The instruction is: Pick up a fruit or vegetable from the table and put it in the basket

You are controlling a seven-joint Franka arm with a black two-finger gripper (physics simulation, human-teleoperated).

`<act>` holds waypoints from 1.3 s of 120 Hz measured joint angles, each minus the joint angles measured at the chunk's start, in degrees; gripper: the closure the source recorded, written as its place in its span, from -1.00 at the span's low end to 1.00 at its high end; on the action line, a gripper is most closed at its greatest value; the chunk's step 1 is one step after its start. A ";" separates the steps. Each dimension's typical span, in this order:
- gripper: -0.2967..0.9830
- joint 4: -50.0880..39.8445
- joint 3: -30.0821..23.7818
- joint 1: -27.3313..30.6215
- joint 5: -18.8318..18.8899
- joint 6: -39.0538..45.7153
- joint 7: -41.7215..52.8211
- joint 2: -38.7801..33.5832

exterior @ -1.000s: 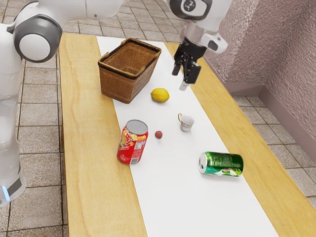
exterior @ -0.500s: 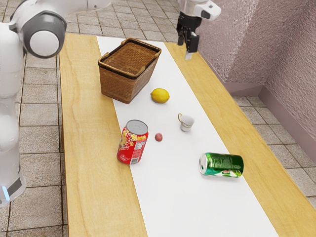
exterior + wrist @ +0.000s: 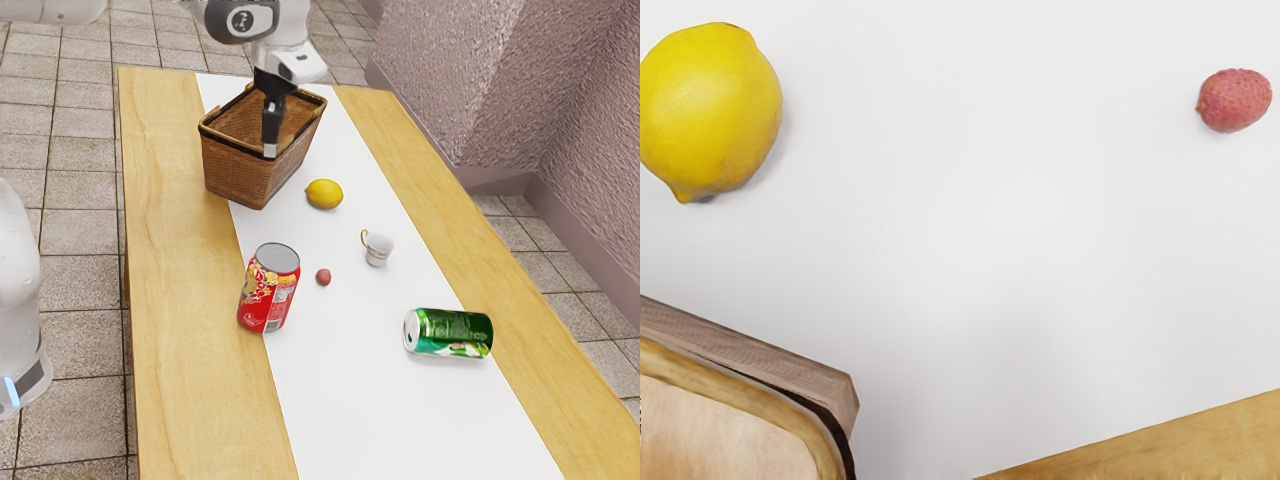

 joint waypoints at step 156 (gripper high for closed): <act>-0.54 -2.18 -0.07 0.01 -0.06 12.37 24.60 12.42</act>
